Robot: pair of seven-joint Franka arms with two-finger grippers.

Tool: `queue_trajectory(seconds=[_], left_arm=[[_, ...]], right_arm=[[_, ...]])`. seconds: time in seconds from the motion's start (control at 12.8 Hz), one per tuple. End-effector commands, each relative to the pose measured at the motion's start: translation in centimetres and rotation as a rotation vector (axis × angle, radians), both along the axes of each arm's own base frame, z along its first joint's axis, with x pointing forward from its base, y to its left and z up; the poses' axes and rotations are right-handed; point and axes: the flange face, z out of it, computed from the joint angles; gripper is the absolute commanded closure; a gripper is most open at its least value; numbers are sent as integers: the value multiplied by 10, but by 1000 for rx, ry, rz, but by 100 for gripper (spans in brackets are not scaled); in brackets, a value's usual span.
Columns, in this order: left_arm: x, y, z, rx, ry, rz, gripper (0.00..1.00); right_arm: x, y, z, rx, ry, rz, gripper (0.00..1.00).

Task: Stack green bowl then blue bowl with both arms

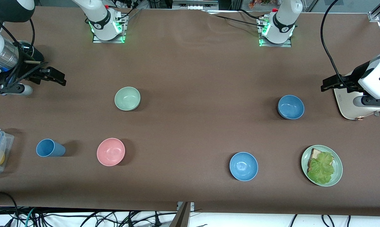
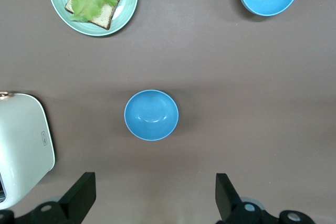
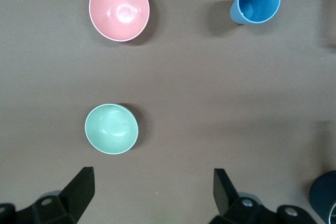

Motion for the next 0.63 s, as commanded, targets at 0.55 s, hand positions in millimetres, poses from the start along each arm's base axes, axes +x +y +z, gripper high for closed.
queue_trajectory(seconds=[0.55], left_arm=[[1, 0, 3, 8, -5, -23, 0]], right_arm=[[-1, -6, 15, -22, -23, 36, 0]])
